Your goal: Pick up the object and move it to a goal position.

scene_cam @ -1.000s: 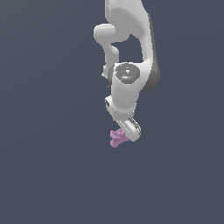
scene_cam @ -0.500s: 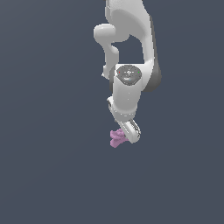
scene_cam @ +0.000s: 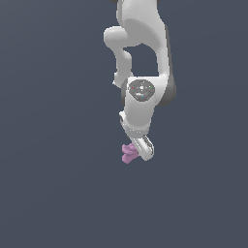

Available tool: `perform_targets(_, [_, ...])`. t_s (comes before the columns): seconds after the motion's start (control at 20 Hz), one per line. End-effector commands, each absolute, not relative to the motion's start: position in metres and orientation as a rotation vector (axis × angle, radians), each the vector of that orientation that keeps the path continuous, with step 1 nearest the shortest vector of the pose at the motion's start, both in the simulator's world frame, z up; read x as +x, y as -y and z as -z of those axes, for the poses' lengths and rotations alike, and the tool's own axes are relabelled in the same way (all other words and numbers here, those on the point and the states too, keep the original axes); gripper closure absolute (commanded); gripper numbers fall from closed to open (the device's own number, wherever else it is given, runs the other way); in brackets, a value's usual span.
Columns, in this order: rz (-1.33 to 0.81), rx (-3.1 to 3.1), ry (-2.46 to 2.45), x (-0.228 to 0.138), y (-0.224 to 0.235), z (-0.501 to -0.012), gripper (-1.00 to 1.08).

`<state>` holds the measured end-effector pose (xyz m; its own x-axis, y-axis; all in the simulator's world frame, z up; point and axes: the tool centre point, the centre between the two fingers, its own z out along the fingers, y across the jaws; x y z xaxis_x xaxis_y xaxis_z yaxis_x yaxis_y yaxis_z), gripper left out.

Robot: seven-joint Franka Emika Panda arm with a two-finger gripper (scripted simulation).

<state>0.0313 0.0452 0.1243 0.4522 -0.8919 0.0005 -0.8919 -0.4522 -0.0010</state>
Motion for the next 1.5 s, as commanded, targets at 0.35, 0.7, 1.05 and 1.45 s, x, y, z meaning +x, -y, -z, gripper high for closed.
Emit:
perform_targets(0.35, [0.0,-2.675,-1.647,0.031,-0.045,-0.096,-0.92])
perform_targets(0.7, [0.0,-2.675,-1.647,0.032,-0.045,-0.096,1.08])
perform_targets(1.05, [0.0,-2.675,-1.647,0.032,-0.045,-0.097,1.08])
perform_targets(1.45, [0.0,-2.675,-1.648,0.035,-0.043,-0.133,1.08])
